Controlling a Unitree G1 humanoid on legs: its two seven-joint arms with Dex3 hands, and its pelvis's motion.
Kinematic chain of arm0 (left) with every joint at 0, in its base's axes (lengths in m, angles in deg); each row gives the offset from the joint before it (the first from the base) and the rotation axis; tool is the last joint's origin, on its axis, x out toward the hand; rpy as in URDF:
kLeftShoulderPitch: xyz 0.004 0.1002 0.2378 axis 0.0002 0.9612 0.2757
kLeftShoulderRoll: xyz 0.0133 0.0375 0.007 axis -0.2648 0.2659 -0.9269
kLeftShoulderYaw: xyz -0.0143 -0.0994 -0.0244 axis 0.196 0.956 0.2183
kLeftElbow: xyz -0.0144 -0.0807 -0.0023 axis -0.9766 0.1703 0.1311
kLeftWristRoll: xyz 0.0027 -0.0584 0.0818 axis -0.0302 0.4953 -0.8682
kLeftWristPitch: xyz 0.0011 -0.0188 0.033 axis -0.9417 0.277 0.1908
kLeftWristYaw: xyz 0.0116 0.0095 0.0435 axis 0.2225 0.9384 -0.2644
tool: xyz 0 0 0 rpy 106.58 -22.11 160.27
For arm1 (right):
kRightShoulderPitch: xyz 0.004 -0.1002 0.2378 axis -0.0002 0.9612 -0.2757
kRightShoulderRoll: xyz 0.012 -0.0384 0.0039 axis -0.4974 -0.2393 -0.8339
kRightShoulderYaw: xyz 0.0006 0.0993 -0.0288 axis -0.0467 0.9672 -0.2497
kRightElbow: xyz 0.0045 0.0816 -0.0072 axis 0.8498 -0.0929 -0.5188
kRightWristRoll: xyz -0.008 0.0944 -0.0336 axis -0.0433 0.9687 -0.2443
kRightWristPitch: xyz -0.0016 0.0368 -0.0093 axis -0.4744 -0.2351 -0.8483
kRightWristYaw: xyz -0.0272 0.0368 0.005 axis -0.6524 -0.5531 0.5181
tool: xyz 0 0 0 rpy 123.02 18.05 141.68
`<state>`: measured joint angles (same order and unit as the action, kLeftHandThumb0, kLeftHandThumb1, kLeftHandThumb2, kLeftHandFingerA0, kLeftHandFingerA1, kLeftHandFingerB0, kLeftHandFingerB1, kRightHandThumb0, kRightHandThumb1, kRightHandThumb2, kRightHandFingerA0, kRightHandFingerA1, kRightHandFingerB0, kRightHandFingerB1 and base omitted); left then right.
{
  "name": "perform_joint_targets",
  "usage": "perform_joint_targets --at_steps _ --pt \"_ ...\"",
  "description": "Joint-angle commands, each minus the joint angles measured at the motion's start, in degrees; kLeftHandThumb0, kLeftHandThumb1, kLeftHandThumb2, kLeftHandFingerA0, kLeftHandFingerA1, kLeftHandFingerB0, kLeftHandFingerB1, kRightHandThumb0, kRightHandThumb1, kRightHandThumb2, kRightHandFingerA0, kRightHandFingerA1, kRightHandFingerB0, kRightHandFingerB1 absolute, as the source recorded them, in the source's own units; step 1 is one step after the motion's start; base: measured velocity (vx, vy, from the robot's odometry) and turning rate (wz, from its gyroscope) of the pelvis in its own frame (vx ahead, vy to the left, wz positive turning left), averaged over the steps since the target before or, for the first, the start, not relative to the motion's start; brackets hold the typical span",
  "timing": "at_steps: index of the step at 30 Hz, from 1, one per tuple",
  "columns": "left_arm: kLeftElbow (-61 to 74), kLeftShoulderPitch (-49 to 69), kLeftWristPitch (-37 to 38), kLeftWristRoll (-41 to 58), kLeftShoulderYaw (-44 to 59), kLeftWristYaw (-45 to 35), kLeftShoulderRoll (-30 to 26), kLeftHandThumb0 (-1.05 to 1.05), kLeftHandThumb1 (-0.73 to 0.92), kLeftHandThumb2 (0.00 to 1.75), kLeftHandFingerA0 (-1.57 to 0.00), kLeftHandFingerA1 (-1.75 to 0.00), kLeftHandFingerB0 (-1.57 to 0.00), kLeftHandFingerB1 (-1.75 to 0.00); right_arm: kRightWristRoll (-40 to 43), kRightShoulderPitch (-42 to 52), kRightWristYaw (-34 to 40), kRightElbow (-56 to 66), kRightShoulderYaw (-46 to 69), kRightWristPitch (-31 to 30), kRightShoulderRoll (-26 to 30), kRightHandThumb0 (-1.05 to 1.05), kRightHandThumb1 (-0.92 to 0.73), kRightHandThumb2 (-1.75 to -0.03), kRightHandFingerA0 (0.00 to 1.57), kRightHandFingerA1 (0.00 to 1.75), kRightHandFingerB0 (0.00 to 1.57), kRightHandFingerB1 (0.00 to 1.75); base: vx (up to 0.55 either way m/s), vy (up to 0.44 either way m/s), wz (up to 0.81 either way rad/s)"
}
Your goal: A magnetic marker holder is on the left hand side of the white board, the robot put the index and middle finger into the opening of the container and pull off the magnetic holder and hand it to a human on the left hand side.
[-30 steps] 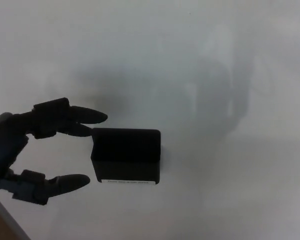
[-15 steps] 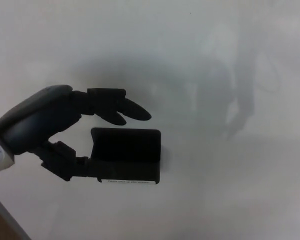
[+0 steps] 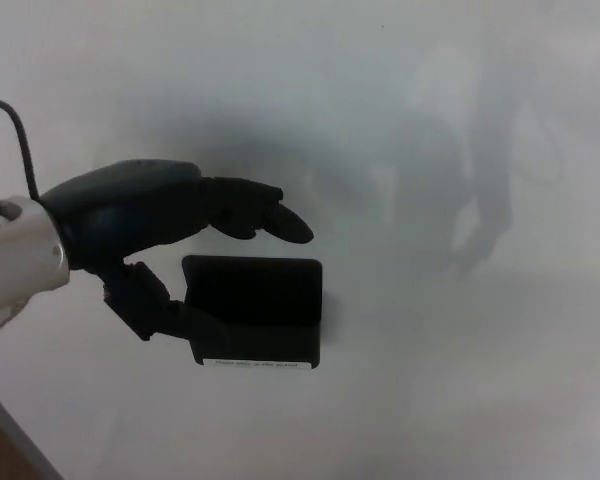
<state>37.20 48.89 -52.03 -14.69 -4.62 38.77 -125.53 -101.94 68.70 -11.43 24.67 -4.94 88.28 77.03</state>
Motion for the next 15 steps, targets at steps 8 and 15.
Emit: perform_joint_targets --at_steps 8,15 --pt "6.6 -8.3 -24.5 -1.0 -10.7 -15.7 -3.5 -0.41 0.67 0.61 -0.90 -0.52 -0.16 -0.28 -0.6 -0.6 2.7 -1.6 -0.5 1.7 0.9 -0.41 -0.65 -0.60 0.85 0.55 0.34 0.33 0.00 0.000 0.00" --pt "10.3 -11.7 -36.0 0.5 -16.1 -19.0 -2.7 -0.54 0.58 0.82 -0.50 -0.56 -0.07 -0.31 -1.1 -0.8 3.6 -1.7 -0.8 1.4 1.2 -0.41 -0.65 -0.60 0.85 0.55 0.35 0.32 0.00 0.000 0.00"
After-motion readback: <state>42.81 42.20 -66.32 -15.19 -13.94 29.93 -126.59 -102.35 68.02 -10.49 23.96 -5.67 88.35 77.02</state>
